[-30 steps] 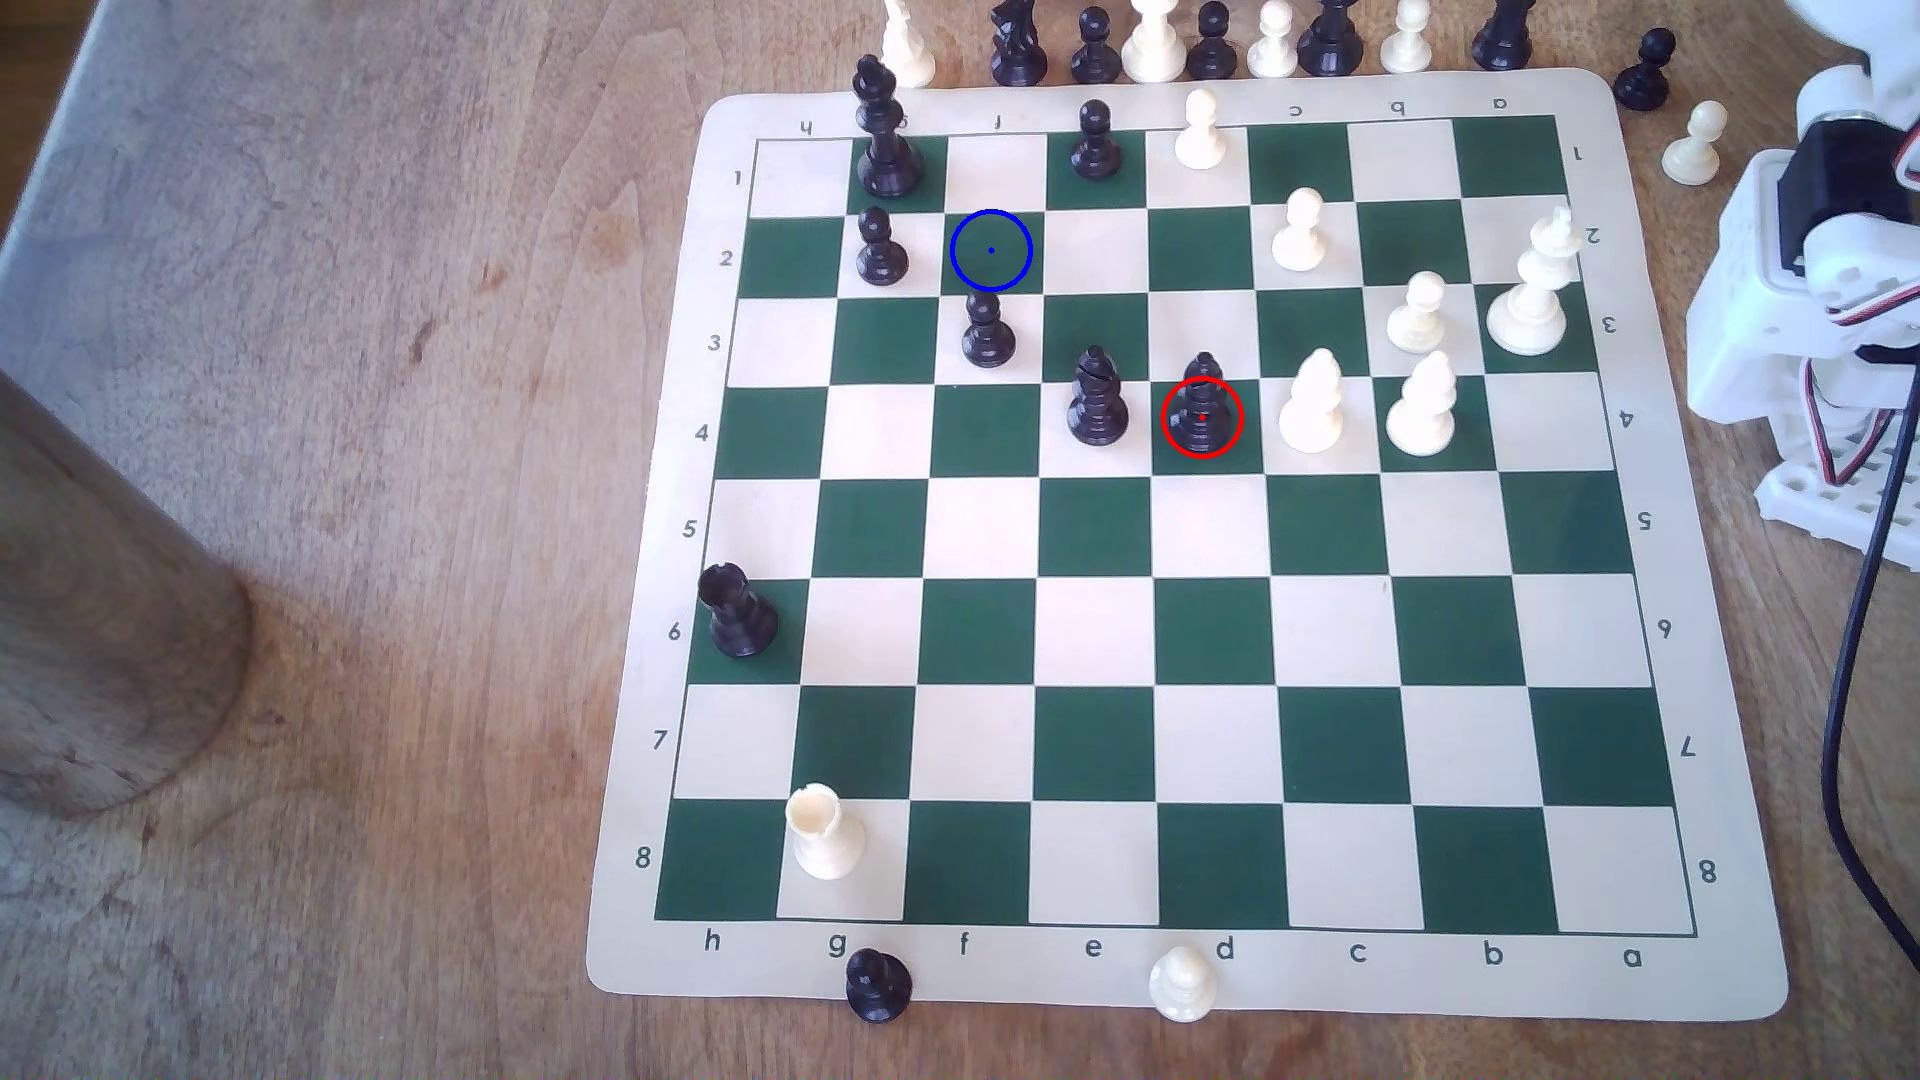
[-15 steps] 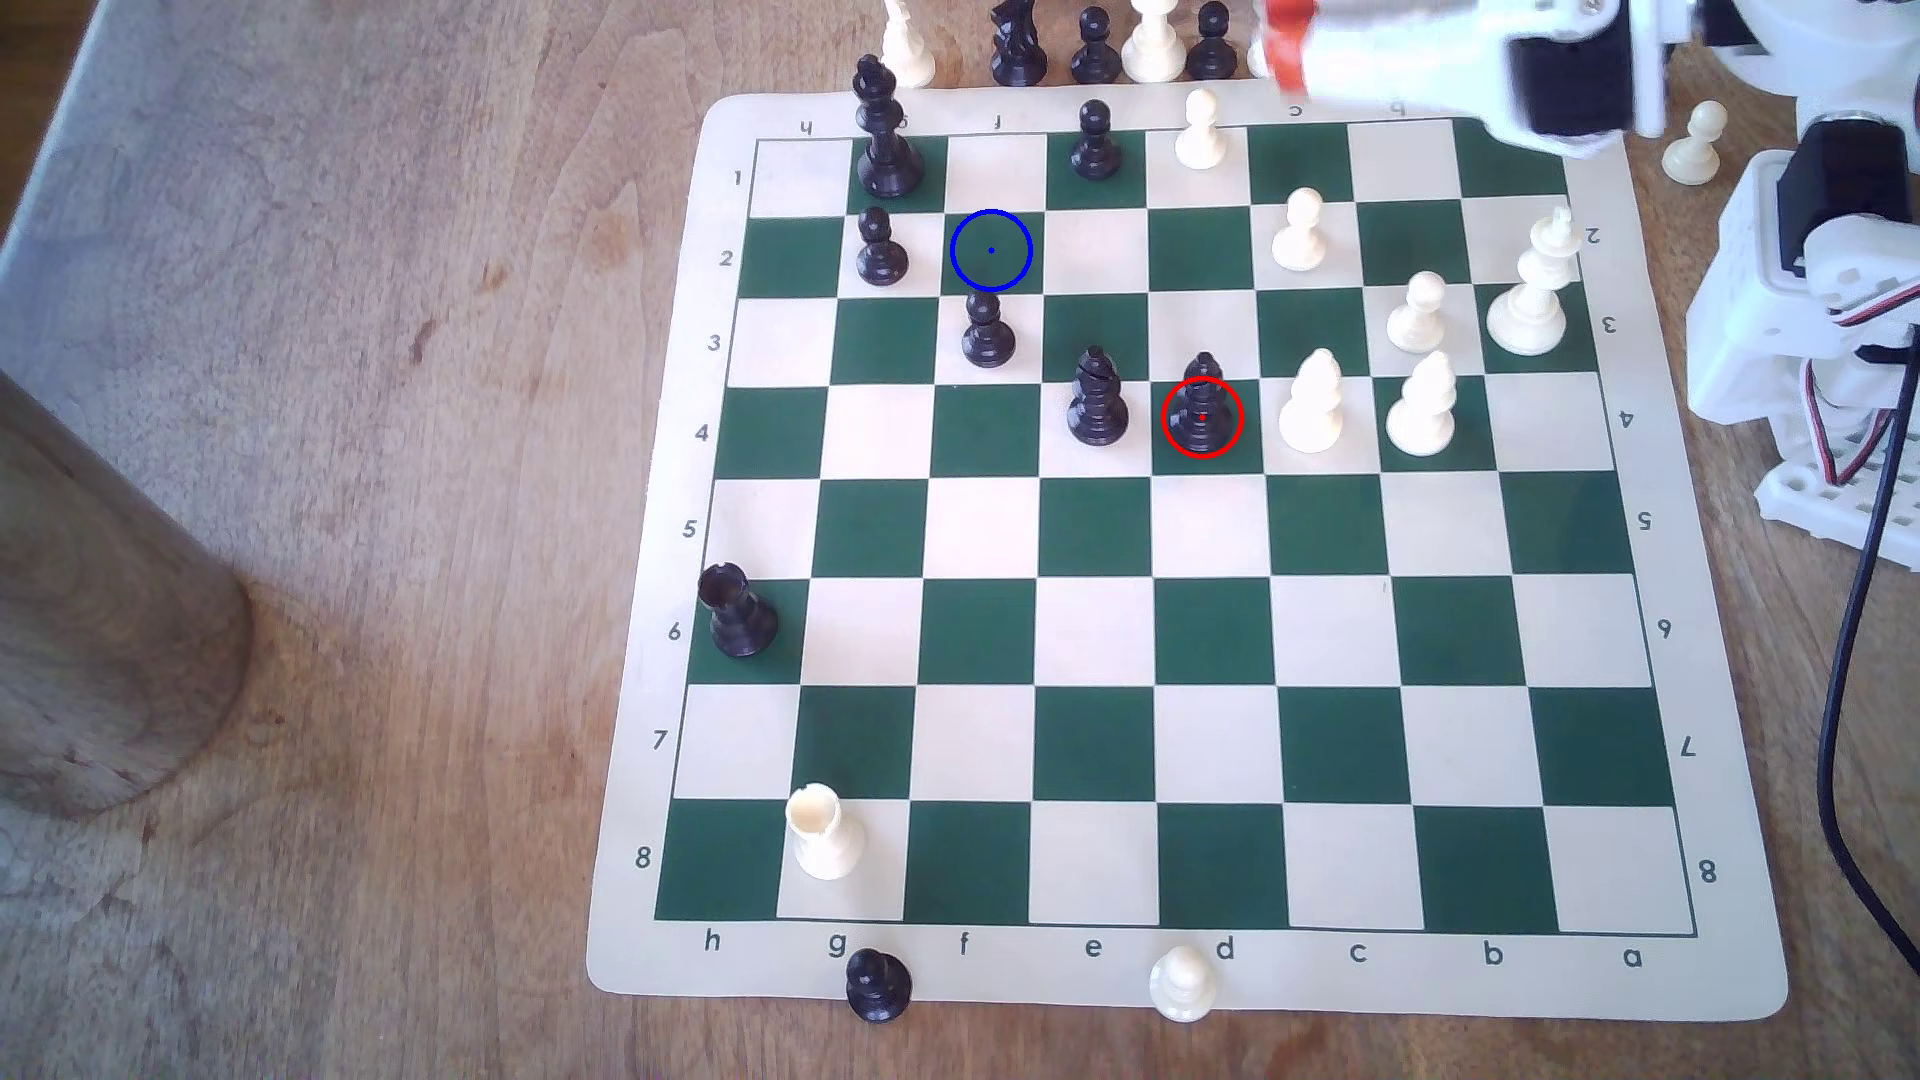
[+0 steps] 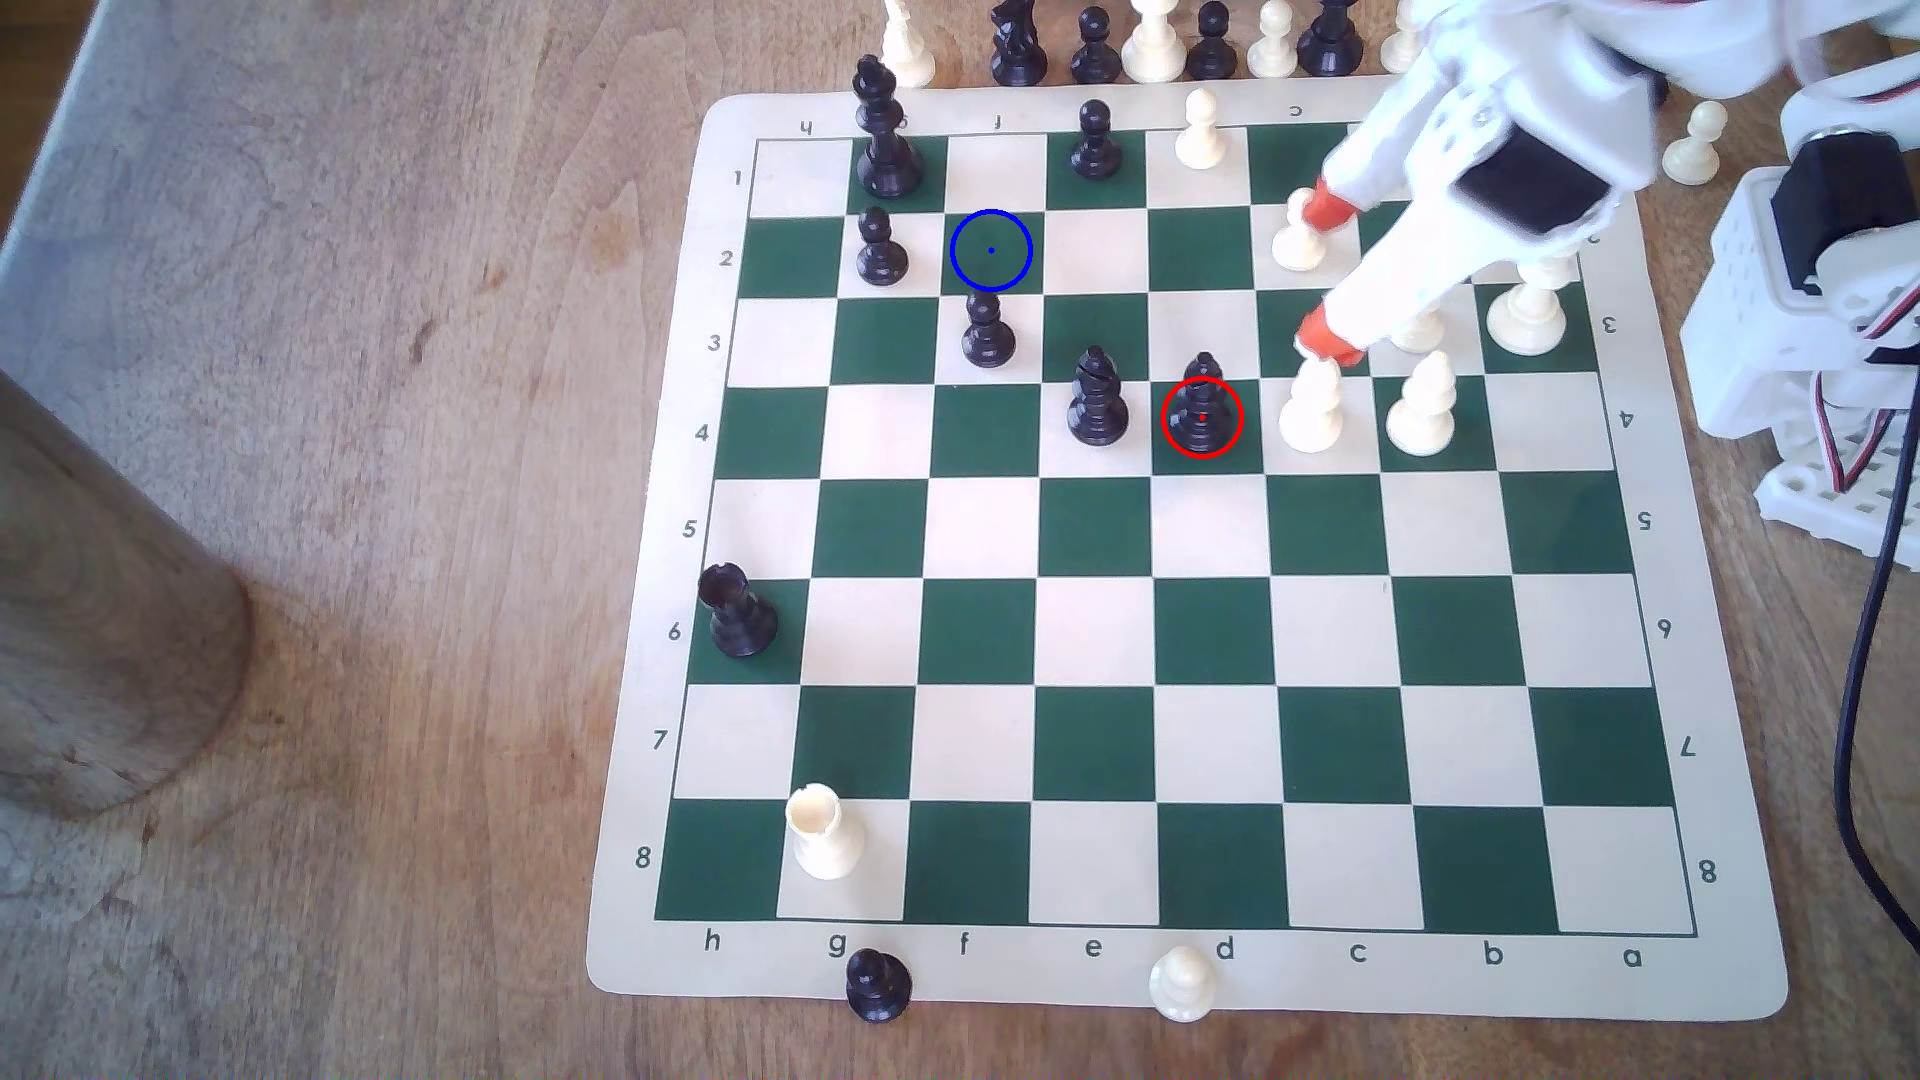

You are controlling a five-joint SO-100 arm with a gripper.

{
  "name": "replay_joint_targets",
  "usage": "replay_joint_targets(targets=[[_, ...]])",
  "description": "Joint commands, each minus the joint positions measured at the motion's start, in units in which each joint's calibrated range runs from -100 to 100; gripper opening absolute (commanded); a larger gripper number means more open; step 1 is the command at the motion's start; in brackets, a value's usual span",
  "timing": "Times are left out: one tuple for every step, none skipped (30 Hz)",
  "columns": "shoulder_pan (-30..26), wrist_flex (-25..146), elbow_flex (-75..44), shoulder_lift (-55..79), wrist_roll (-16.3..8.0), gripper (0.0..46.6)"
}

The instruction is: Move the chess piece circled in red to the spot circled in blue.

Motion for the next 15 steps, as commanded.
replay_joint_targets(targets=[[0.5, 0.2, -13.3, 12.1, -1.8, 21.5], [1.0, 0.6, -15.8, 16.1, -1.9, 21.3], [1.3, 1.1, -17.1, 18.0, -2.0, 21.3], [1.4, 1.7, -18.2, 19.7, -2.0, 21.3], [1.6, 2.5, -19.5, 21.6, -2.1, 21.2], [2.0, 3.6, -22.0, 25.0, -2.5, 20.9], [2.1, 3.8, -22.9, 26.4, -2.7, 20.9], [2.3, 4.1, -23.9, 27.9, -3.0, 20.8], [2.4, 4.2, -24.5, 29.0, -3.2, 20.7], [2.5, 4.2, -25.0, 29.9, -3.3, 20.7], [2.5, 3.9, -25.3, 30.8, -3.4, 20.8], [2.5, 3.8, -25.3, 31.2, -3.4, 20.9], [2.3, 3.8, -25.3, 31.4, -3.4, 21.1], [2.2, 3.6, -25.1, 31.8, -3.3, 21.2], [2.0, 3.2, -25.1, 32.9, -3.2, 21.5]])
